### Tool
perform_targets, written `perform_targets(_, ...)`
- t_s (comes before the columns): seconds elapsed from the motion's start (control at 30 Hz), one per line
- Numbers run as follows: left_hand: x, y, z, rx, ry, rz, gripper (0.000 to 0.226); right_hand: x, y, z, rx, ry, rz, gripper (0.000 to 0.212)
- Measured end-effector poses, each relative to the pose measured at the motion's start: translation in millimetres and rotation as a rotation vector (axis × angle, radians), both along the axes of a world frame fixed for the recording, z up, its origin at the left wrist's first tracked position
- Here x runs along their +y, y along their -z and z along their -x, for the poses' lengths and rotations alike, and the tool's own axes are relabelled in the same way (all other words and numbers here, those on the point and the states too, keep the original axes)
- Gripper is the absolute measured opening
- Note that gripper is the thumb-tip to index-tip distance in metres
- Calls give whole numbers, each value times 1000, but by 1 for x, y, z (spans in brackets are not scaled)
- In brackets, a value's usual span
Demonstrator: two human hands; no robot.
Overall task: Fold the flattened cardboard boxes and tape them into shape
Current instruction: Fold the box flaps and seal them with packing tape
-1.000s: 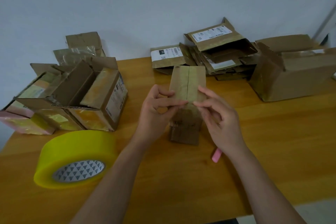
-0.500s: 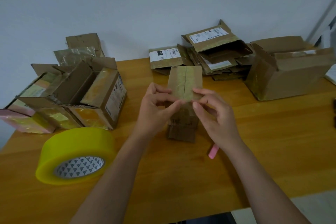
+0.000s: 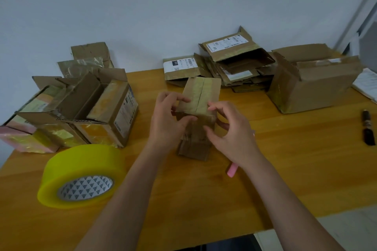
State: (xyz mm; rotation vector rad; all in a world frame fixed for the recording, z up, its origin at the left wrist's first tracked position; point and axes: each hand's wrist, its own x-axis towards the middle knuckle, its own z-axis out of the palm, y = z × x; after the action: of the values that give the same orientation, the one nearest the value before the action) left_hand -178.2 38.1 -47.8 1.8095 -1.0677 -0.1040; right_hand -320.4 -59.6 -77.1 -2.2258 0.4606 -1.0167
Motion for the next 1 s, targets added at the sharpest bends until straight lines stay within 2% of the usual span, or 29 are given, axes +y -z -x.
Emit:
perform_targets(0.1, 11, -1, -1, 22, -124, 26, 48, 2, -10, 3, -74, 33, -15, 21)
perform_targets(0.17, 17, -3, -1, 58, -231, 1, 46, -7, -18, 2, -146, 192, -27, 15)
perform_targets(0.23, 21, -3, 1, 107, -328, -21, 35, -23, -25, -4, -127, 317, -143, 25)
perform_targets(0.3, 21, -3, 4, 171, -346, -34, 25, -38, -31, -12, -5, 321, -333, 45)
perform_targets(0.37, 17, -3, 9, 200, -316, -49, 29, -46, -36, -22, 117, 236, -483, 62)
perform_targets(0.47, 11, -10, 16, 210, -288, -63, 42, -45, -42, -31, 109, 120, -637, 71)
perform_targets(0.63, 15, -21, 22, 249, -278, 181, 30, -16, -27, -24, 72, 196, -584, 89)
perform_targets(0.7, 14, -15, 23, 280, -249, 192, 29, -2, -14, -23, 52, 219, -580, 96)
perform_targets(0.8, 14, 4, 23, 363, -240, 140, 44, 11, 0, -26, 21, 228, -563, 104)
perform_targets(0.87, 16, 17, 22, 428, -246, 134, 53, 14, 12, -28, -26, 233, -514, 102)
perform_targets(1.0, 17, 30, 21, 423, -301, 123, 60, 14, 23, -31, -97, 285, -446, 80)
